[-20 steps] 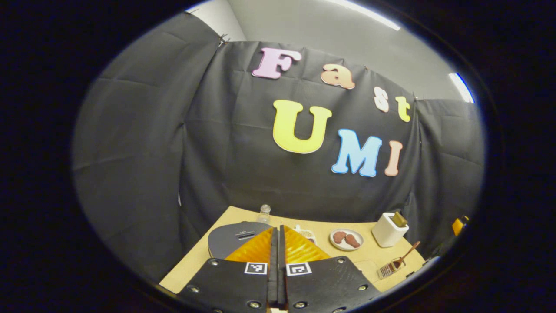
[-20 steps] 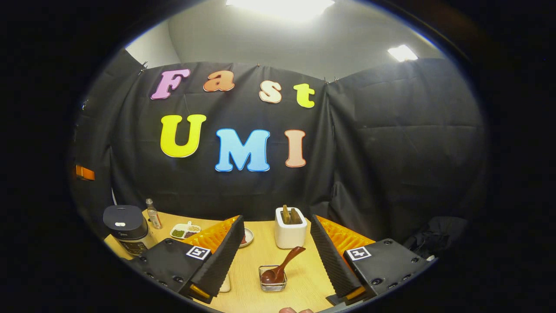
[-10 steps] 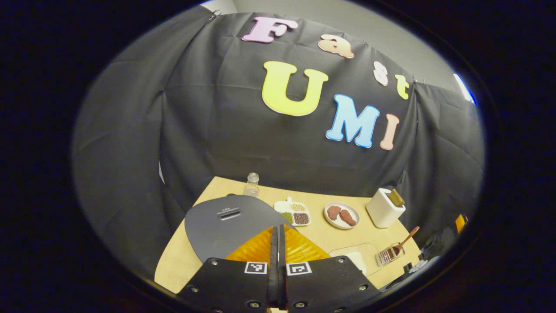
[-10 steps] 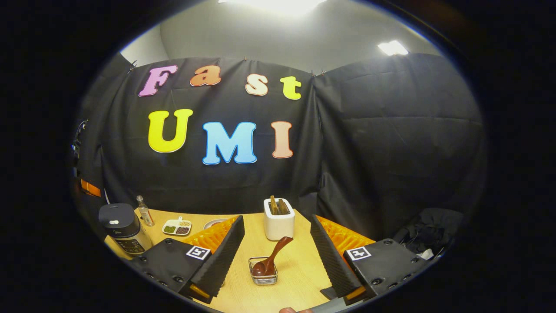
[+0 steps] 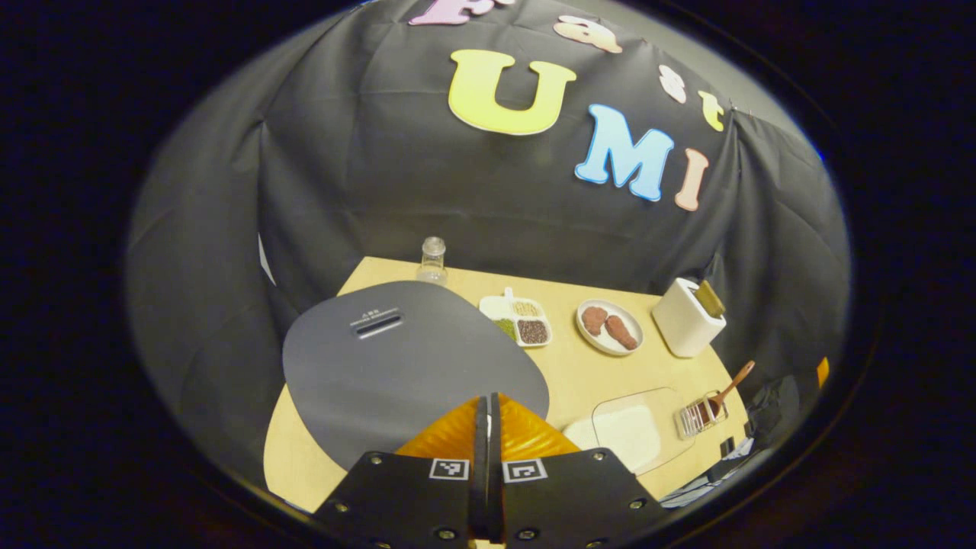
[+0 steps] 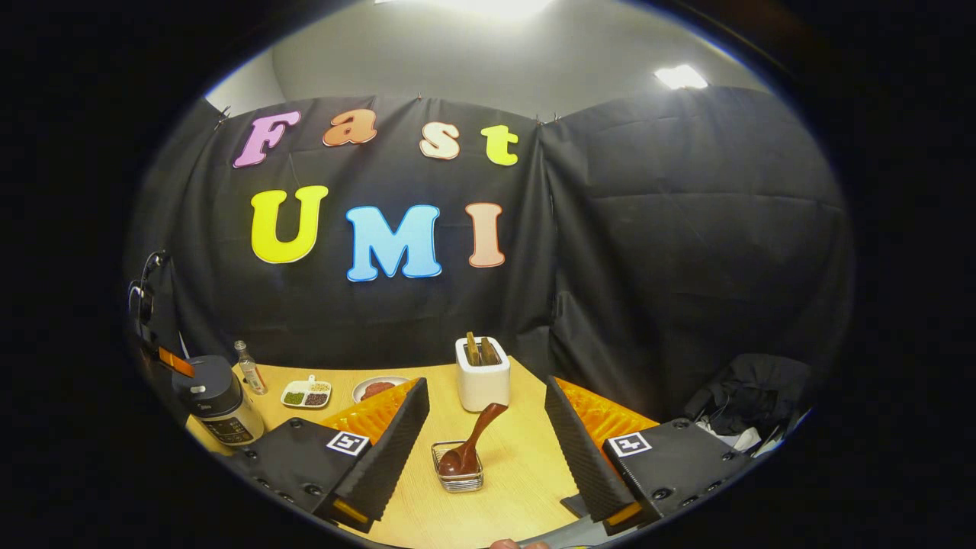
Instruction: Close the left gripper, press the button to open the rice cooker; take a wooden spoon from the chopstick holder with the right hand, scoop a spoonful of rice and pour it into the rice cooker, then put the wooden spoon back into the chopstick holder.
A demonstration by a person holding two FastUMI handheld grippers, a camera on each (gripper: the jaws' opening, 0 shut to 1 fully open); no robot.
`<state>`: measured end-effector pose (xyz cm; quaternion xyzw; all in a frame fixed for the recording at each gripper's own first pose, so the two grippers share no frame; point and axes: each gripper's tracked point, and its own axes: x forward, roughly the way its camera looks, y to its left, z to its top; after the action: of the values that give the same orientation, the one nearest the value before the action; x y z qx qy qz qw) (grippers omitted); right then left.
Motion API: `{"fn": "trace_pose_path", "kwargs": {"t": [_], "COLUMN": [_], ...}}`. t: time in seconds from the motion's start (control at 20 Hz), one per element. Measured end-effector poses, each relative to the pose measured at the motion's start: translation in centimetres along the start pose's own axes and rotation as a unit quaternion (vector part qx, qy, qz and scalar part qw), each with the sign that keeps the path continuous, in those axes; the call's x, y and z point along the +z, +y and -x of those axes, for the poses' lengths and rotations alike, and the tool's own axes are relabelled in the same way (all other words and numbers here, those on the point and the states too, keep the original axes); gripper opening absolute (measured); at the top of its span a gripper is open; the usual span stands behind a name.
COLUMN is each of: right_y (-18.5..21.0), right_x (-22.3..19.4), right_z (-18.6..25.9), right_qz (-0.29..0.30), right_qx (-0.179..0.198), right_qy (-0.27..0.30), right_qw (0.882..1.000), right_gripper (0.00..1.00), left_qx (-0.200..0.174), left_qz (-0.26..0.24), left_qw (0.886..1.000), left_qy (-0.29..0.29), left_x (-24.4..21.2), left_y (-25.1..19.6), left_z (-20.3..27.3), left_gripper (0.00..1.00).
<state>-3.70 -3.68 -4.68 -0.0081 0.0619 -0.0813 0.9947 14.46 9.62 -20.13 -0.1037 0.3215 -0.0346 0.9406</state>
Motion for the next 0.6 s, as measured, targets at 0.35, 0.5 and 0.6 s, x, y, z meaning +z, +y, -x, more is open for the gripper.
{"fn": "trace_pose_path", "kwargs": {"t": [0.35,0.5,0.6], "right_y": [0.6,0.9,1.2], "right_x": [-0.2,-0.4,-0.9], "right_z": [-0.1,-0.6,-0.8], "right_qz": [0.01,0.006,0.004], "right_qx": [0.006,0.01,0.014], "right_qy": [0.0,0.002,0.009], "right_qw": [1.0,1.0,1.0], "right_gripper": [0.98,0.98,0.98], "left_qx": [0.007,0.008,0.005], "left_qz": [-0.003,0.007,0.015], "left_qw": [1.0,0.999,0.999], "left_qy": [0.028,0.034,0.037], "left_x": [-2.2,-2.5,-2.6], "left_y": [0.0,0.2,0.3], "left_z": [-0.9,-1.0,-1.0], "left_gripper": [0.01,0.02,0.02]}}
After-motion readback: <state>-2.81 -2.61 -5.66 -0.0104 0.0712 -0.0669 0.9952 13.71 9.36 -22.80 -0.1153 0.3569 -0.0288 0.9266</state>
